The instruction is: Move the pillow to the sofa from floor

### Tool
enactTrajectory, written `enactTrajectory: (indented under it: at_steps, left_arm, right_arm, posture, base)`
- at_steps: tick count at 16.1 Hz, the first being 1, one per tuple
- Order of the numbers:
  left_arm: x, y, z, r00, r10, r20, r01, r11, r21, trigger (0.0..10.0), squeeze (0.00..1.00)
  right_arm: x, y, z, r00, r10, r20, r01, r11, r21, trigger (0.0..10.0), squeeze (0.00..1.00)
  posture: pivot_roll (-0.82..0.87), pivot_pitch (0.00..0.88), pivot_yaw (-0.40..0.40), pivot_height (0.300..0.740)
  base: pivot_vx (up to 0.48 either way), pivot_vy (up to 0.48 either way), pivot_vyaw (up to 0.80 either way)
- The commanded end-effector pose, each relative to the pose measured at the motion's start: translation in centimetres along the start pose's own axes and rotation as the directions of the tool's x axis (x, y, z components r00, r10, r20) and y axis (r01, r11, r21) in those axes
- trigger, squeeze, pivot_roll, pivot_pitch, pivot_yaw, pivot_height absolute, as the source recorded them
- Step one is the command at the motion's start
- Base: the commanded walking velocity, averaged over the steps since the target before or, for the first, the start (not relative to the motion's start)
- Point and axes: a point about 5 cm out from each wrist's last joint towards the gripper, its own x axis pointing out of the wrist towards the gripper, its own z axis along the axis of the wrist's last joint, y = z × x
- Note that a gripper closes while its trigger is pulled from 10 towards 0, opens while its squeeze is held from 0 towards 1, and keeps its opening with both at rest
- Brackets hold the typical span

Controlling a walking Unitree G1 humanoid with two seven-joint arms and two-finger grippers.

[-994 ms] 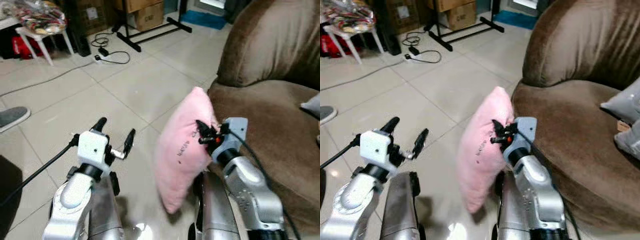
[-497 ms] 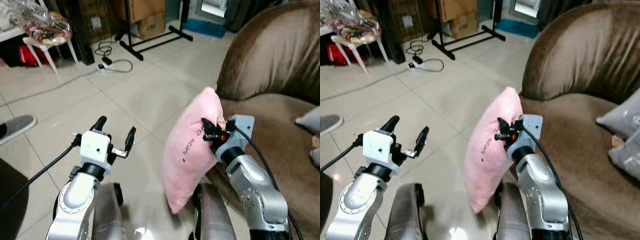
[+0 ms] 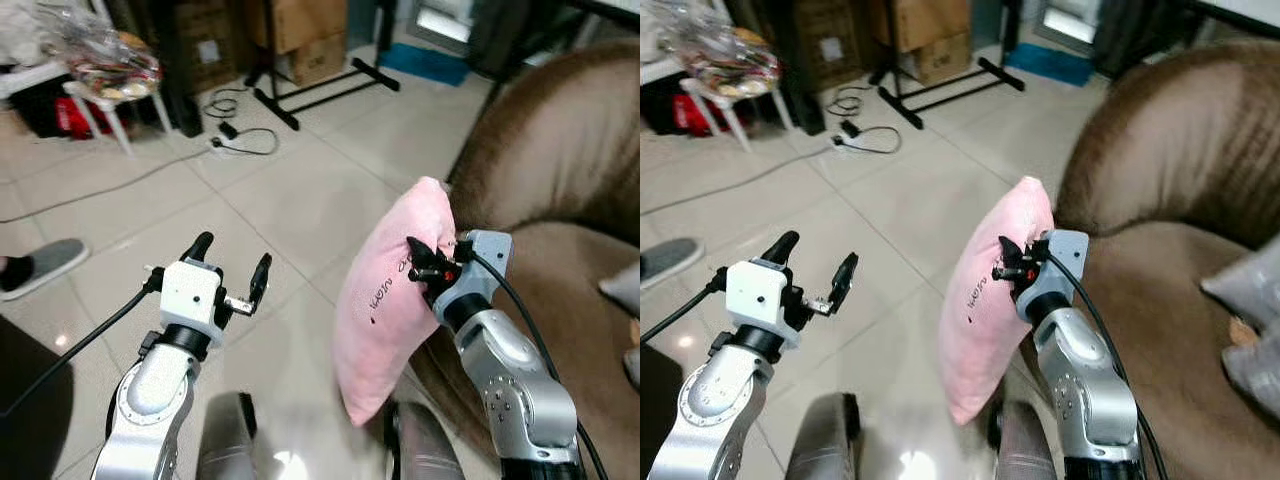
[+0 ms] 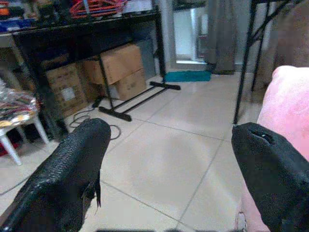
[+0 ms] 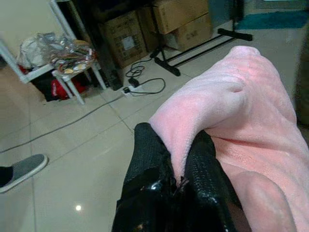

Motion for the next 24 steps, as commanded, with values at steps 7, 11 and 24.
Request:
enactTrajectory:
  at_steps: [7,11,24]
  left_arm:
    - [0.0,0.1,-0.4,1.000,-0.013,-0.027,0.013,1.000,0.012,10.0,0.00]
    - [0.1,0.1,-0.3,0.999,-0.022,-0.027,0.023,1.000,0.014,10.0,0.00]
    - [0.2,0.4,-1.6,0.995,0.005,-0.104,-0.002,0.999,0.036,10.0,0.00]
  right_arm:
    - [0.0,-0.5,0.9,0.999,-0.023,0.043,0.023,1.000,-0.003,10.0,0.00]
    - [-0.2,-0.6,0.8,0.998,-0.036,0.042,0.036,0.999,-0.002,10.0,0.00]
    - [-0.6,-1.1,0.3,0.997,-0.058,0.043,0.059,0.998,-0.028,10.0,0.00]
  posture:
    - [-0.01,0.000,-0.013,0.734]
    - [-0.02,0.000,-0.006,0.740]
    - [-0.02,0.000,0.003,0.740]
  base:
    - [0.000,0.000,0.00]
    - [0.000,0.000,0.00]
    - [0.000,0.000,0.00]
